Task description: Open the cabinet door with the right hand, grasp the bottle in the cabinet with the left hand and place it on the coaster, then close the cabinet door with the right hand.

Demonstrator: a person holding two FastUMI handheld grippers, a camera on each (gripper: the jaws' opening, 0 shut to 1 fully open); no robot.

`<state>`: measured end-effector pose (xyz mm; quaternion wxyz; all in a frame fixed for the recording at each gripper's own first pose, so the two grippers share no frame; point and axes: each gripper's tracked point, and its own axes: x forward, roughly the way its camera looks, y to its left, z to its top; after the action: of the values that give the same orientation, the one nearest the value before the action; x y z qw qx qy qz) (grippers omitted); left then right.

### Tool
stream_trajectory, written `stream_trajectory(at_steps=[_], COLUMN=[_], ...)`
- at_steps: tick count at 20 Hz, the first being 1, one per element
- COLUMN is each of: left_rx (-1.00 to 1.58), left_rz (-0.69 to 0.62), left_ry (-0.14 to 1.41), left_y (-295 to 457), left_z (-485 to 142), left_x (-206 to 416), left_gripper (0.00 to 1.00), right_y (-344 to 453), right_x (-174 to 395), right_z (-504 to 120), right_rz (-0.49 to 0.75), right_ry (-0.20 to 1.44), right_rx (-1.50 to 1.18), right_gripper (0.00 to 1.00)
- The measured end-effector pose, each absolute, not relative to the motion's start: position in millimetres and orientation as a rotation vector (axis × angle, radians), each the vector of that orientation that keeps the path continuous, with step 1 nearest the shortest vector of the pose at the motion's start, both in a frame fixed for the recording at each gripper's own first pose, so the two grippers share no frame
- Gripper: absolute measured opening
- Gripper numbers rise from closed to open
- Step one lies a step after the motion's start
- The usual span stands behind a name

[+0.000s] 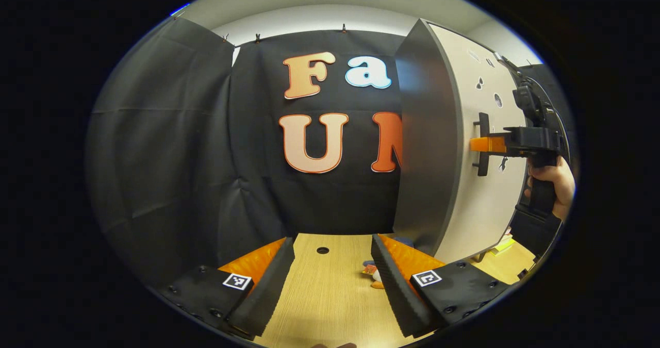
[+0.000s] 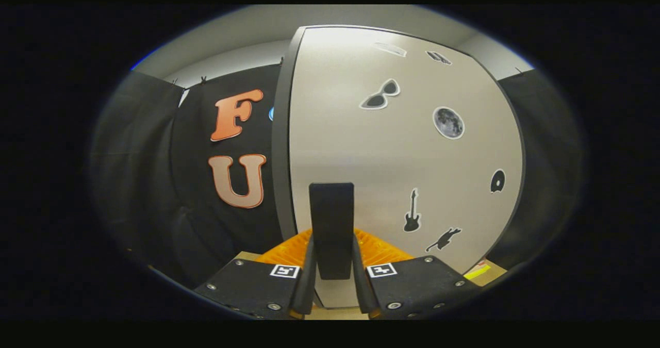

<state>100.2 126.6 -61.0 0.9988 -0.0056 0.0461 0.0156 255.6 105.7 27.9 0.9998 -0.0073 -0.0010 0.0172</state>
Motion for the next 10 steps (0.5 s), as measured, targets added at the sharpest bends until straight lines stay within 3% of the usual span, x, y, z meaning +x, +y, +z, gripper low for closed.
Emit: stream_trajectory(at_steps=[4, 10], left_rx=[-0.003, 0.019], left_rz=[0.030, 0.028], left_ry=[0.084, 0.075], left_y=[119, 93], left_z=[-55, -46], left_x=[96, 58], left_gripper=[0.99, 0.99], right_y=[105, 99], right_x=[251, 229], right_z=[28, 26], right_rz=[0.064, 0.075], right_ry=[0.006, 0.017], right_rx=[0.010, 0.021], right_gripper=[0.24, 0.22])
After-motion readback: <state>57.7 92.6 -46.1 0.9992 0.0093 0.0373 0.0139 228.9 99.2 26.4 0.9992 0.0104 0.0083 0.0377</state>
